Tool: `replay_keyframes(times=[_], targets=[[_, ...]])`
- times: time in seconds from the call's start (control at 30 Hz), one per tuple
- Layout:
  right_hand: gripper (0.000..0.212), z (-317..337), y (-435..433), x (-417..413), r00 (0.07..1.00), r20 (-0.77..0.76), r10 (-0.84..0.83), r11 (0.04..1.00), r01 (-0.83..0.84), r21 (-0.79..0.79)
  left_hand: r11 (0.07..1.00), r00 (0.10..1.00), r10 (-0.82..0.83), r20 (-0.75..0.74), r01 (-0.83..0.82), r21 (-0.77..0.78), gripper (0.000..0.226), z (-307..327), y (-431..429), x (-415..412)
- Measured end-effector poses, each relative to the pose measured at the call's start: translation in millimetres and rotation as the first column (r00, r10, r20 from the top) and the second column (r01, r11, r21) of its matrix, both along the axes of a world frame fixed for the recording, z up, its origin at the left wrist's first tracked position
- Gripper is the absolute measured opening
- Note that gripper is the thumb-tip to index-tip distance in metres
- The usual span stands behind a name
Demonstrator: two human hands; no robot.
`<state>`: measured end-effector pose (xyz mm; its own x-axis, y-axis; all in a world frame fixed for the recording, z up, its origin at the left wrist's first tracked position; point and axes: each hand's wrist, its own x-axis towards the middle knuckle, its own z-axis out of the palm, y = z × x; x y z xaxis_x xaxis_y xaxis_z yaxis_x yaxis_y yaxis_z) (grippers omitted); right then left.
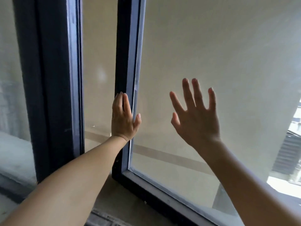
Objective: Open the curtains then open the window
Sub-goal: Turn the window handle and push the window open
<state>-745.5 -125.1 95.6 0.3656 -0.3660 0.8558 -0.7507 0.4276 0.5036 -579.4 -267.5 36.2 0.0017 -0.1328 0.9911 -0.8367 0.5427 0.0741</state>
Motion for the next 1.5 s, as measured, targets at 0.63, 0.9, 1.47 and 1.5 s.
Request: replay_keyframes(times=[0.63, 0.9, 1.47, 1.5], targets=[[0.06, -2, -59, -37, 0.987, -0.044, -0.153, 0.988, 0.151, -0.042, 0.967, 0.966, -0.253, -0.048, 0.254, 0.016, 0.064, 1, -90, -73], [0.064, -3, -104, -71, 0.932, -0.089, -0.353, 0.935, 0.346, -0.082, 0.888, 0.89, -0.452, -0.065, 0.456, 0.064, 0.065, 0, -153, -147], [0.067, -8, -133, -98, 0.845, -0.068, -0.531, 0.847, 0.527, -0.074, 0.785, 0.826, -0.562, -0.035, 0.547, 0.291, 0.058, -1, -186, -212], [0.068, -8, -134, -98, 0.848, -0.065, -0.527, 0.85, 0.522, -0.073, 0.787, 0.831, -0.555, -0.038, 0.539, 0.3, 0.058, -1, -185, -211]])
